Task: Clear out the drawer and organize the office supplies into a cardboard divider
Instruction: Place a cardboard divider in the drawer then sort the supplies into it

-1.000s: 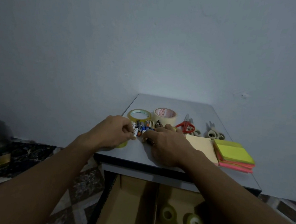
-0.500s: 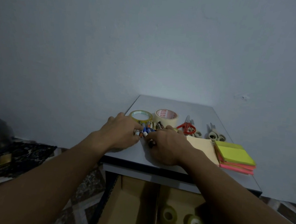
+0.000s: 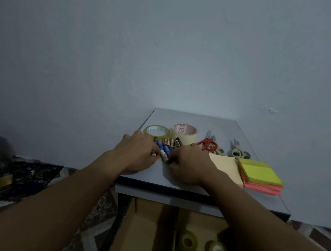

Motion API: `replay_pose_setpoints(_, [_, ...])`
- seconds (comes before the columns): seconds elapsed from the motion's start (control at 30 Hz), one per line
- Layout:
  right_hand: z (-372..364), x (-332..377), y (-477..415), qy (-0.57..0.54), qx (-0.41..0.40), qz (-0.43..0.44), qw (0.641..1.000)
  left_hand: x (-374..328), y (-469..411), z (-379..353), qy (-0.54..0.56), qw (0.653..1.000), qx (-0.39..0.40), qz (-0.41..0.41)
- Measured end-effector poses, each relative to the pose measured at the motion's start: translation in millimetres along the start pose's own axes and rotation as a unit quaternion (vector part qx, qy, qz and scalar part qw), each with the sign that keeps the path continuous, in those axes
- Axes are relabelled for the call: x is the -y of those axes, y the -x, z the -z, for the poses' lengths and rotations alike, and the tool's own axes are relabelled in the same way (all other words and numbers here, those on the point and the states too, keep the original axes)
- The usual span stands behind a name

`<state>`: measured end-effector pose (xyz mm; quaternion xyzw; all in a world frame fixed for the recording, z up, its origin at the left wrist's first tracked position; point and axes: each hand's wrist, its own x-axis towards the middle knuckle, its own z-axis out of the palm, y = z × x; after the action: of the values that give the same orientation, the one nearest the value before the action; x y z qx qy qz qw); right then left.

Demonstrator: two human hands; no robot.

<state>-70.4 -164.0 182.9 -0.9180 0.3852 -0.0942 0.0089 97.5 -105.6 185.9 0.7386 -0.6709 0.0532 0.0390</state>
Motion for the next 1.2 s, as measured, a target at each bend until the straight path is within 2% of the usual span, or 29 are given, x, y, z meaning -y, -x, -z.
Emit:
replay_pose_setpoints(0.13, [-1.4,0.4,2.9,-0.011,-0.015,-0.002,1.000,-0.1,5.9,-1.3,0.000,1.000,-0.015,-0.009])
replay_pose_setpoints(0.3, [0.8,2.1,5.2,0.005,0.004,0.018,1.000,-2.6,9.8,0.2,-0.015,1.000,-0.003,-0.015])
replay_pose_setpoints(0.57, [-2.6,-3.6,6.5,-0.022,-0.010,0.006,1.000,-3.3,27.0,-0.2,0.000,0.998,-0.044,-0.046])
replay_pose_setpoints(0.83, [4.1,-3.8,5.7,-0.004,0.038,0.024,0.999,-10.9,57.6,-4.7,0.000,0.996,-0.063,-0.064])
replay_pose_setpoints(1.0, [4.1,-4.4,4.5,0.001,0.036,0.026,0.999,-7.3,69.7,-9.2,0.097,0.991,-0.056,-0.076])
replay_pose_setpoints(1.2, [1.4,0.0,0.1,0.016,0.037,0.046,0.998,-16.3,70.0,-13.3,0.123,0.989,-0.069,-0.033])
